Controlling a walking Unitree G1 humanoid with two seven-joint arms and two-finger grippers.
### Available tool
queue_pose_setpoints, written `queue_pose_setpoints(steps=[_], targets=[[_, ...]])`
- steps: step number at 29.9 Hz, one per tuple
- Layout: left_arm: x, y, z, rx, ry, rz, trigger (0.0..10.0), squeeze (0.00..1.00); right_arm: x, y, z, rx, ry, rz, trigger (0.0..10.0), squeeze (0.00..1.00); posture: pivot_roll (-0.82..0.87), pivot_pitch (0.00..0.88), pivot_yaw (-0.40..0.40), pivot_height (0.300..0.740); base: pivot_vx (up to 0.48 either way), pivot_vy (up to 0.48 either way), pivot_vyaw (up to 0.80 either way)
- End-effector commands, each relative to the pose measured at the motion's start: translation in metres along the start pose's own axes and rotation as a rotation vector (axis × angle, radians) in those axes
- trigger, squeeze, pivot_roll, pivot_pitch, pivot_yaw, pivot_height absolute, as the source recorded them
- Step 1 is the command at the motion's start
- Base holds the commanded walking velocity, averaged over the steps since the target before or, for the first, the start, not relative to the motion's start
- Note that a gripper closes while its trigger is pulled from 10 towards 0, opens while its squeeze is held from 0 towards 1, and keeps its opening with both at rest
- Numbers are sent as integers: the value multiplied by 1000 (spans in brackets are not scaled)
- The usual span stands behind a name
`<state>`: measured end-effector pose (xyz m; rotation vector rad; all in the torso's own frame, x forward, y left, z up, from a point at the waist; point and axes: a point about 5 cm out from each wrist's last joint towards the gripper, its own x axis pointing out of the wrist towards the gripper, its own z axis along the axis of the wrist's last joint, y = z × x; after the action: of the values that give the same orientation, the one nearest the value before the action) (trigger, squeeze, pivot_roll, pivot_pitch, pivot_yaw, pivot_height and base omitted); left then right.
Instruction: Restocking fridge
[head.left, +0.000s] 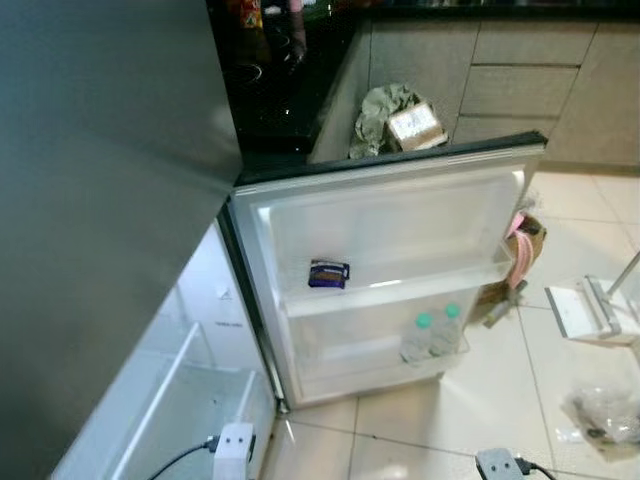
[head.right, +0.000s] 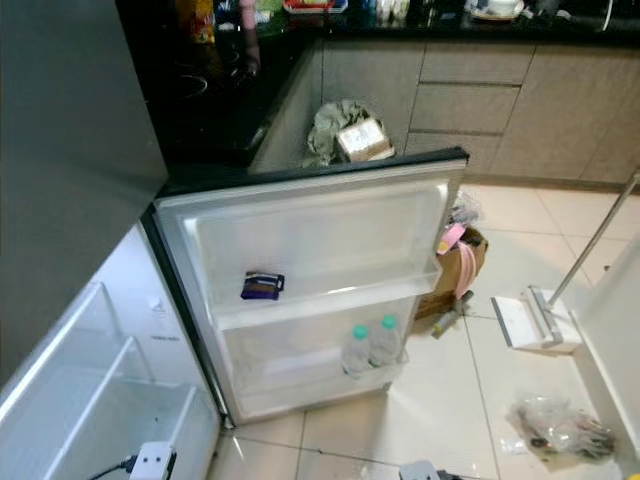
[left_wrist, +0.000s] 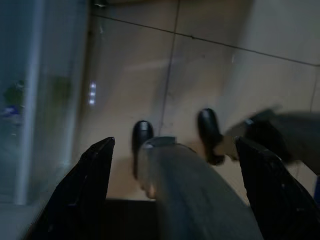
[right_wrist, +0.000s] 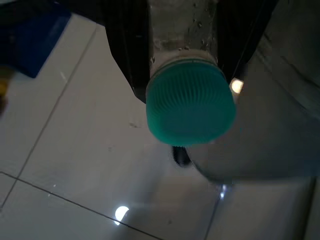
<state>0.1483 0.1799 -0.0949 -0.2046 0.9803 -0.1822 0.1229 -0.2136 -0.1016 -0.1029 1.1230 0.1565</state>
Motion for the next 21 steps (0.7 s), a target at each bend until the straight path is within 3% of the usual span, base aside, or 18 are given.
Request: queue_pose_setpoints(steps=[1,4,10,11,12,14,15,21], targets=[[-1,1,-4,-8,15,9,10000,0,0,-6,10,-9,-30,-15,10000,0,-100,0,10,740,0,0,0],[-1,1,-4,-8,14,12,10000,0,0,-6,13,-20,-40,-14,10000,0,-100,0,10,740,0,0,0],[-1,3,-4,-4,12,19,10000,0,3,-9,60,-88,-195,-9,10000,0,-102,0,12,740,0,0,0],[-1,3,-4,-4,12,19,10000,0,3,-9,60,-88,-195,-9,10000,0,-102,0,12,740,0,0,0],[-1,3,-3,-1,9,20,10000,0,2,-7,84,-129,-270,6,10000,0,-101,0,11,740,0,0,0],[-1,3,-3,-1,6,20,10000,0,2,-5,96,-159,-305,22,10000,0,-101,0,11,740,0,0,0],[-1,3,-2,1,0,19,10000,0,1,1,112,-211,-354,58,10000,0,-101,0,11,740,0,0,0],[-1,4,2,9,-23,14,10000,0,-1,12,130,-269,-407,140,10000,0,-99,0,7,740,0,0,0]])
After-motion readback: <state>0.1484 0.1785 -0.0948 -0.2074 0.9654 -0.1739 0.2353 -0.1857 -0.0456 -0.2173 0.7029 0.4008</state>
